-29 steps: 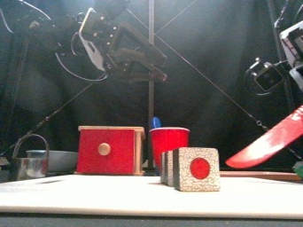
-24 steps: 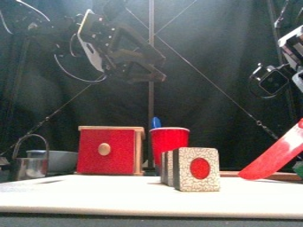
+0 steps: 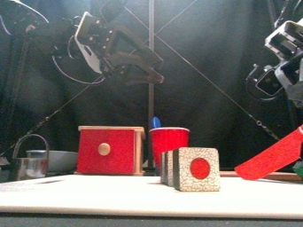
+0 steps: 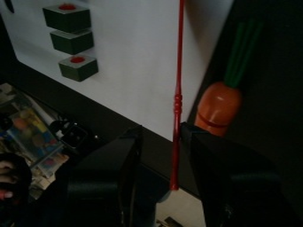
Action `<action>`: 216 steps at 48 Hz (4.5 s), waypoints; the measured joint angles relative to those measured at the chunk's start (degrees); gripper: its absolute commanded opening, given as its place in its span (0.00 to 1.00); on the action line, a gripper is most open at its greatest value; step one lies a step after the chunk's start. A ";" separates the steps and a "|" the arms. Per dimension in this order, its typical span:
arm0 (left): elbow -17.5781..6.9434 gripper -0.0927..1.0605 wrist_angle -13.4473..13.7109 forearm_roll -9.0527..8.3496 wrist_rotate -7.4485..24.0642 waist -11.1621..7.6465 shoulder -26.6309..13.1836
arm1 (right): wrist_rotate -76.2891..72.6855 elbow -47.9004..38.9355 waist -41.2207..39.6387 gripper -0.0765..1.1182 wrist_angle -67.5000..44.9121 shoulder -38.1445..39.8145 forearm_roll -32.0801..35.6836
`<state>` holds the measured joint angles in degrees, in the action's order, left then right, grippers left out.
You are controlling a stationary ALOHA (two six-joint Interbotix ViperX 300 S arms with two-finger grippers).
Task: Place sushi on board then cut the sushi with the knife then place the pieces on the plate
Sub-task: Place the 4 sushi pieces on the plate
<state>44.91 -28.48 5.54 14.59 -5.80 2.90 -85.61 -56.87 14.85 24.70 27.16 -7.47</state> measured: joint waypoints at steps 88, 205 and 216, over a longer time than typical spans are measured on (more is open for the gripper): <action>13.71 0.94 -0.09 5.19 -0.26 10.02 12.83 | 94.48 33.05 -16.26 0.73 5.45 -35.51 -1.93; 19.25 0.94 -3.08 2.55 -0.09 9.84 13.62 | -1.32 17.58 -34.10 0.72 5.98 -27.95 32.61; 19.34 0.94 -3.34 2.72 -0.18 9.76 13.80 | -1.23 17.58 -33.40 0.72 9.05 -23.20 33.22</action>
<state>64.25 -31.82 8.26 14.41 3.96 16.70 -86.84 -39.29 -18.54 33.75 3.96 25.75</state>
